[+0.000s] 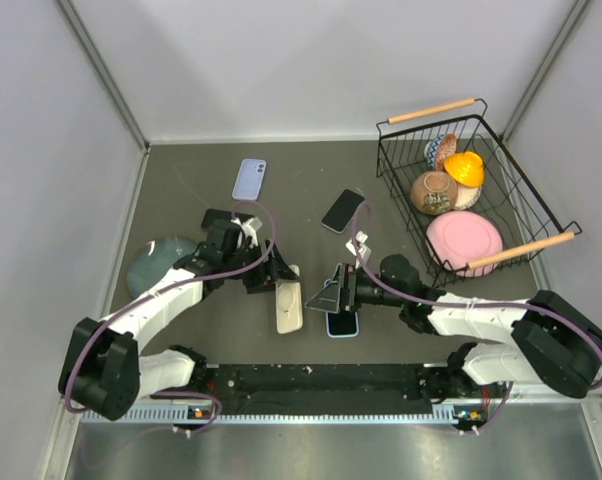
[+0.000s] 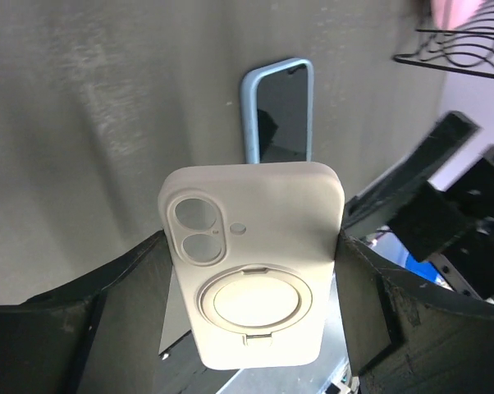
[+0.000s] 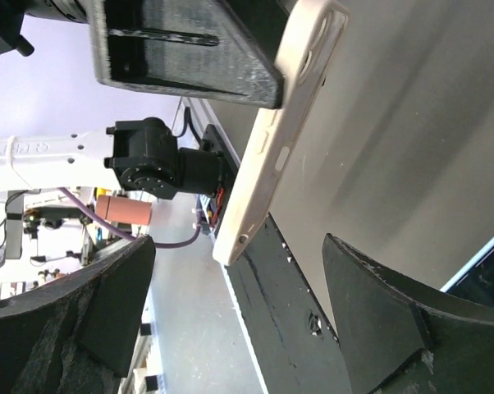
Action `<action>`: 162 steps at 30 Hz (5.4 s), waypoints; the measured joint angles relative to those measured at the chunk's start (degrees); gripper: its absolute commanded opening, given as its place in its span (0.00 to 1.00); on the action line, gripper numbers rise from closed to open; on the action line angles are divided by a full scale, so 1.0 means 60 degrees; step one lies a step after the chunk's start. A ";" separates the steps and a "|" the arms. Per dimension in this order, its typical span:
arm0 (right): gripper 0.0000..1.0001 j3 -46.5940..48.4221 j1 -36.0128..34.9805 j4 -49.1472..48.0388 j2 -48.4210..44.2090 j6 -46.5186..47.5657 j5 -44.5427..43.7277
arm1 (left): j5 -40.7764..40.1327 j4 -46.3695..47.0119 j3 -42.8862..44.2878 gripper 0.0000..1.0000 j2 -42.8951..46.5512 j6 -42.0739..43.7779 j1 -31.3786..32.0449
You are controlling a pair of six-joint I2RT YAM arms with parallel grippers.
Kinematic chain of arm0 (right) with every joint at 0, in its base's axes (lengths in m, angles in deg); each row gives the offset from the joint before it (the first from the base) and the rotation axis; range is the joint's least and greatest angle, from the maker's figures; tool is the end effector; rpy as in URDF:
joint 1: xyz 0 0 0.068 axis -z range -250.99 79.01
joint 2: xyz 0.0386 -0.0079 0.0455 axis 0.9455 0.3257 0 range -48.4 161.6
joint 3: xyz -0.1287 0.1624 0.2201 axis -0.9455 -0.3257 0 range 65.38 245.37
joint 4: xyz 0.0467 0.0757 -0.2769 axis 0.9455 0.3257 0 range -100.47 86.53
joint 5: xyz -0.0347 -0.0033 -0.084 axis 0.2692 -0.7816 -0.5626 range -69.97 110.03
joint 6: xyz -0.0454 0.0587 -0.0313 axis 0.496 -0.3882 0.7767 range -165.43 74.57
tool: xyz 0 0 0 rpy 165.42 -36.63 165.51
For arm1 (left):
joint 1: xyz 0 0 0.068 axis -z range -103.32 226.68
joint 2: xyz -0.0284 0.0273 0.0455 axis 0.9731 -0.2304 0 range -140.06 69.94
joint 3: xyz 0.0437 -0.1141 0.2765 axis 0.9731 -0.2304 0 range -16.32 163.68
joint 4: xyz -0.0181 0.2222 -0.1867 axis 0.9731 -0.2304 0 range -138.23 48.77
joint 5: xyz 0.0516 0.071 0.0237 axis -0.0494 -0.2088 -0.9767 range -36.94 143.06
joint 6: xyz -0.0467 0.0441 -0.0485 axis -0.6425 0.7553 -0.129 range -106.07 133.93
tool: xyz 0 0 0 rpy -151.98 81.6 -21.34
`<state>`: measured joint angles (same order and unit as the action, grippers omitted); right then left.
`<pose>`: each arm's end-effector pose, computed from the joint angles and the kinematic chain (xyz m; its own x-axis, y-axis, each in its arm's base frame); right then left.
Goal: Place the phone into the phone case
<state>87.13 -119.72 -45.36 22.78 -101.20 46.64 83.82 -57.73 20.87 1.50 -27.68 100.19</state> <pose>0.1626 0.2327 0.1873 -0.8852 0.1121 -0.4515 -0.4020 0.3043 0.8636 0.2325 -0.1399 0.1963 -0.9445 -0.2114 -0.2514 0.0414 0.6827 -0.7296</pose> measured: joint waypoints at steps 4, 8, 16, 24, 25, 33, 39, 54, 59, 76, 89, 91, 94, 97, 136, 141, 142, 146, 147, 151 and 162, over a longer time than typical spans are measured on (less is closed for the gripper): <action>0.77 0.0040 -0.0062 -0.0557 0.0419 -0.0153 0.0109 | 0.0659 0.0605 -0.0124 0.22 0.0233 -0.0084 -0.0106; 0.72 0.0291 -0.0113 -0.1096 0.1005 -0.0339 0.0270 | 0.1115 0.1147 -0.0364 0.22 0.0561 -0.0291 -0.0178; 0.09 0.0397 -0.0259 -0.2255 0.1632 -0.0933 0.0328 | 0.1468 0.1821 -0.0656 0.29 0.0634 -0.0568 -0.0244; 0.00 0.0397 -0.0361 -0.1971 0.1545 -0.1202 -0.0244 | 0.1180 0.1719 -0.0645 0.99 0.0641 -0.0401 -0.0321; 0.00 0.0426 -0.0379 -0.1712 0.1468 -0.1140 -0.0342 | 0.1064 0.1508 -0.0561 0.99 0.0652 -0.0321 -0.0321; 0.00 0.3432 -0.1632 0.4160 0.1217 0.0317 -0.2510 | -0.1694 -0.1166 0.1020 0.99 0.1096 0.0586 -0.0335; 0.00 0.5482 -0.2320 0.7042 0.2583 0.0627 -0.4105 | -0.3767 -0.2484 0.1453 0.99 0.1319 0.0663 -0.0554; 0.36 0.6717 -0.3257 0.9041 0.4805 0.0186 -0.5482 | -0.4437 -0.3595 0.1330 0.98 0.1599 0.0597 -0.1300; 0.70 0.6714 -0.3253 0.8918 0.4765 0.0142 -0.5504 | -0.3472 -0.3191 0.1100 0.98 0.1942 0.1268 -0.1315; 0.99 0.4736 -0.3257 0.8579 0.0131 0.2069 -0.6612 | -0.3089 -0.2069 0.3836 0.99 -0.0860 0.3840 -0.1049; 0.99 0.3526 -0.3257 0.8470 -0.3734 0.3034 -0.6779 | -0.4207 -0.1741 0.8918 0.99 -0.5799 0.4976 0.0823; 0.99 0.3293 -0.3257 0.8528 -0.4291 0.3107 -0.6921 | -0.4335 -0.1730 0.9559 0.99 -0.6426 0.5074 0.1013; 0.99 0.3162 -0.3257 0.8695 -0.4936 0.3308 -0.7158 | -0.4448 -0.1741 1.0240 0.99 -0.7209 0.5184 0.1271; 0.99 0.3158 -0.3257 0.8841 -0.5424 0.3559 -0.7395 | -0.4623 -0.1741 1.0750 0.99 -0.7865 0.5297 0.1490; 0.99 0.3118 -0.3257 1.0047 -0.7151 0.4364 -0.9446 | -0.5373 -0.1716 1.2531 0.99 -1.0987 0.6171 0.2218; 0.99 0.3118 -0.3257 1.0116 -0.7220 0.4379 -0.9602 | -0.5169 -0.1752 1.2564 0.98 -1.1165 0.6167 0.2149; 0.99 0.3118 -0.3257 1.0134 -0.7231 0.4379 -0.9617 | -0.5118 -0.1752 1.2564 0.98 -1.1187 0.6164 0.2149; 0.99 0.3118 -0.3257 1.0189 -0.7238 0.4379 -0.9701 | -0.4954 -0.1752 1.2571 0.96 -1.1245 0.6135 0.2149; 0.99 0.3118 -0.3257 1.0189 -0.7242 0.4379 -0.9715 | -0.4914 -0.1763 1.2571 0.95 -1.1245 0.6135 0.2153; 0.99 0.3100 -0.3257 1.0189 -0.7348 0.4379 -0.9763 | -0.4790 -0.1825 1.2571 0.96 -1.1249 0.6135 0.2153; 0.99 0.2994 -0.3257 1.0225 -0.7435 0.4371 -0.9817 | -0.4790 -0.1872 1.2571 0.88 -1.1249 0.6175 0.2189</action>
<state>105.10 -139.26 15.99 -21.83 -74.97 -12.26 55.08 -68.96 96.30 -66.00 9.37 113.32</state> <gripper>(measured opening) 0.987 0.904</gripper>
